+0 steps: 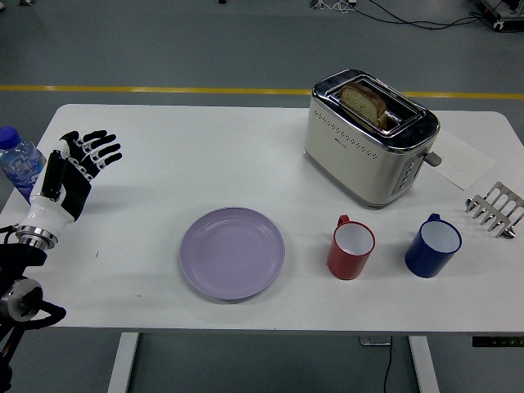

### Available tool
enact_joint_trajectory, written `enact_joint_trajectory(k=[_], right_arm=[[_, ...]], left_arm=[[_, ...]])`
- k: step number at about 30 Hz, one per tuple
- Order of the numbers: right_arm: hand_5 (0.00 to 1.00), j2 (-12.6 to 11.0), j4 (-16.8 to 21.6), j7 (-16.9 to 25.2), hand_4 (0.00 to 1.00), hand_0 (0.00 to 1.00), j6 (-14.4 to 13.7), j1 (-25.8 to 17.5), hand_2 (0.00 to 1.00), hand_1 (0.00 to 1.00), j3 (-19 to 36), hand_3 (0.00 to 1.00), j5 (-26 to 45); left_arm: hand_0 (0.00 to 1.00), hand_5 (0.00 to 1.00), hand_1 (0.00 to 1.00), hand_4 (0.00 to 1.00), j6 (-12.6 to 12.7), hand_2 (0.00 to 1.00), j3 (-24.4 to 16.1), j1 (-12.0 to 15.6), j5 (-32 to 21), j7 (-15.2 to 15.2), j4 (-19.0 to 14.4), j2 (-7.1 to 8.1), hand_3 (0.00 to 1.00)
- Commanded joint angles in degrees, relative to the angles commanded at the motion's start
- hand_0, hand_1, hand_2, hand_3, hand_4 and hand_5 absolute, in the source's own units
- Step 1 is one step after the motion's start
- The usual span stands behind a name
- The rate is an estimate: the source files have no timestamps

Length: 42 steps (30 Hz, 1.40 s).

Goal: Push plate across desktop

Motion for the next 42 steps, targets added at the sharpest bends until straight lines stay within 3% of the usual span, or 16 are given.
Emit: enact_joint_trajectory(k=[5, 7, 13, 22, 28, 33, 42], right_arm=[[0.260, -0.14, -0.14, 0.27, 0.435, 0.642, -0.34, -0.32, 0.679, 0.624, 1.19, 0.603, -0.99], [0.260, -0.17, -0.14, 0.26, 0.435, 0.644, -0.50, -0.44, 0.681, 0.623, 1.82, 0.603, -1.65], [0.259, -0.29, -0.14, 0.20, 0.435, 0.645, -0.88, -0.63, 0.681, 0.624, 3.34, 0.604, -3.25], [0.257, -0.46, -0.14, 0.70, 0.435, 0.645, -1.56, -1.08, 0.682, 0.624, 4.63, 0.604, -3.80], [0.257, -0.55, -0.14, 0.91, 0.435, 0.646, -1.68, -1.03, 0.684, 0.625, 5.03, 0.604, -4.17], [0.257, -0.58, -0.14, 1.04, 0.437, 0.647, -1.75, -0.72, 0.681, 0.625, 5.10, 0.603, -4.13], [0.255, -0.56, -0.14, 1.06, 0.437, 0.647, -1.83, -0.27, 0.683, 0.625, 5.47, 0.604, -4.49]], left_arm=[[0.619, 0.948, 0.659, 0.379, -1.59, 0.651, -4.87, 3.53, -1.26, 3.62, 0.48, 0.40, 0.578], [0.578, 0.955, 0.654, 0.395, -2.16, 0.651, -6.19, 4.05, -1.40, 5.04, 1.18, 0.09, 0.586], [0.588, 0.957, 0.657, 0.398, -3.29, 0.654, -8.06, 5.06, -1.84, 8.10, 2.67, -1.14, 0.592], [0.601, 0.964, 0.662, 0.410, -2.41, 0.655, -11.38, 7.27, -2.06, 7.42, 4.33, -5.54, 0.592], [0.613, 0.976, 0.664, 0.427, -2.43, 0.658, -13.23, 6.92, -1.06, 7.64, 5.13, -7.72, 0.594], [0.631, 0.983, 0.668, 0.436, -2.15, 0.665, -14.10, 6.02, -0.74, 7.44, 5.60, -8.67, 0.598], [0.646, 0.992, 0.678, 0.445, -1.12, 0.679, -15.65, 5.69, 0.06, 6.43, 6.13, -8.79, 0.609]])
